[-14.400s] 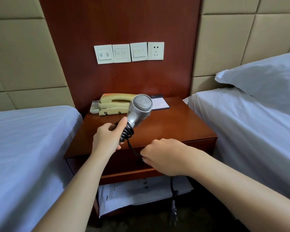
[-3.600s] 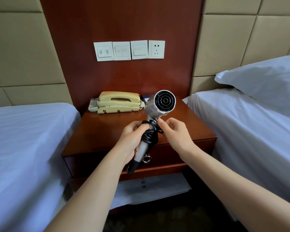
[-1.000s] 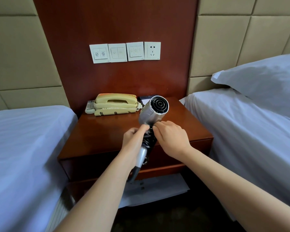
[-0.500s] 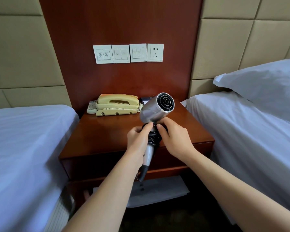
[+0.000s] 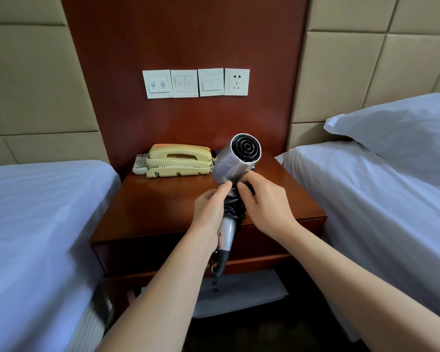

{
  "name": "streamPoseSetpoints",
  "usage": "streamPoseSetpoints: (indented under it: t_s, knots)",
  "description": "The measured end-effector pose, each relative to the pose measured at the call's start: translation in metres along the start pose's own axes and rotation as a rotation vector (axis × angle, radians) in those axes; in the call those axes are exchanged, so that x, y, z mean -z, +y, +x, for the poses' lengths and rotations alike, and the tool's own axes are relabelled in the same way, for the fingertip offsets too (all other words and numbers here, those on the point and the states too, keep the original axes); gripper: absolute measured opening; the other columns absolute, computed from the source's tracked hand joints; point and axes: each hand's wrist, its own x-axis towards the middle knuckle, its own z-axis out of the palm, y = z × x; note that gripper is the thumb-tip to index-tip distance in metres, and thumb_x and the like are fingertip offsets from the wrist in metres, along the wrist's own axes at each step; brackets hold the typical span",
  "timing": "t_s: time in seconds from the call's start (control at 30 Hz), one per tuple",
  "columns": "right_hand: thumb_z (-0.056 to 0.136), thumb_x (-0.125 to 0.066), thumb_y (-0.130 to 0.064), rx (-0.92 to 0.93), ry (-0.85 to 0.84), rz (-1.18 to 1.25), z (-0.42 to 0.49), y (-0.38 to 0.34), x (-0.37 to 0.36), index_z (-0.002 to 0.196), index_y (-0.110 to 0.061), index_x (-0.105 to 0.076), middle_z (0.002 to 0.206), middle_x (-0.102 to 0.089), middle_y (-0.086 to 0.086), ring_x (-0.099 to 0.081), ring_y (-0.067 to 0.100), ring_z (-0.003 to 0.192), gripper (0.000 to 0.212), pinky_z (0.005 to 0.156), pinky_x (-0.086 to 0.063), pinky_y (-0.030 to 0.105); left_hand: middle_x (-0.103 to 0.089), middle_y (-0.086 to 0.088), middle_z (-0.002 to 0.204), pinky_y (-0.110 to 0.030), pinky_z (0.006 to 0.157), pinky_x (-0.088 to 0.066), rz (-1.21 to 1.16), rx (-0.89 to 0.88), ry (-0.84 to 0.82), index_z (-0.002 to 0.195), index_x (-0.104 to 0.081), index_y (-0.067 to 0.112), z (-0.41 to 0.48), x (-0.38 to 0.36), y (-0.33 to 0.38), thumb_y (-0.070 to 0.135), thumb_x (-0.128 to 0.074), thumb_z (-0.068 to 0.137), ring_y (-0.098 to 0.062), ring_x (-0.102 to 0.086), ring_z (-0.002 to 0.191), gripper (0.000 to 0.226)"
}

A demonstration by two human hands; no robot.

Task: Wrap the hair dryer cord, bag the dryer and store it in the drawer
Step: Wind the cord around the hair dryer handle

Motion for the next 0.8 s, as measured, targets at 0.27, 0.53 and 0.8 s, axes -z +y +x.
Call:
streamPoseSetpoints:
  t_s: [0.27, 0.53, 0.8]
  knots:
    - [0.096, -0.044, -0.020, -0.076, -0.103, 0.236, 0.003, -0.007, -0.002, 0.113, -0.015, -0.061, 0.110, -0.060, -0.001, -0.056, 0.010, 0.094, 0.025, 0.080, -0.038, 0.016, -0.070, -0.012, 0.074, -0.023, 0.045, -0.052, -0.015, -0.019, 0.036, 0.090, -0.071, 0.007, 0.001, 0.013, 0.010, 0.029, -0.065, 0.086, -0.020, -0.065, 0.051, 0.023]
    - [0.090, -0.056, -0.028, -0.206, -0.281, 0.441, -0.001, -0.011, -0.002, 0.141, -0.020, -0.035, 0.133, -0.037, -0.004, -0.048, 0.013, 0.115, 0.056, 0.098, -0.036, 0.021, -0.071, -0.015, 0.099, -0.042, 0.079, -0.055, -0.133, -0.026, 0.126, 0.104, -0.066, 0.013, 0.011, 0.010, 0.005, 0.033, -0.059, 0.088, -0.031, -0.068, 0.084, 0.026]
    - [0.083, -0.065, -0.034, -0.260, -0.146, 0.416, -0.004, 0.008, -0.006, 0.137, -0.019, -0.035, 0.126, -0.052, 0.002, -0.046, 0.014, 0.118, 0.064, 0.089, -0.033, 0.023, -0.063, -0.012, 0.118, -0.045, 0.096, -0.045, -0.252, 0.047, -0.148, 0.121, -0.058, 0.018, -0.006, -0.024, -0.005, 0.051, -0.028, 0.097, -0.026, -0.059, 0.111, 0.051]
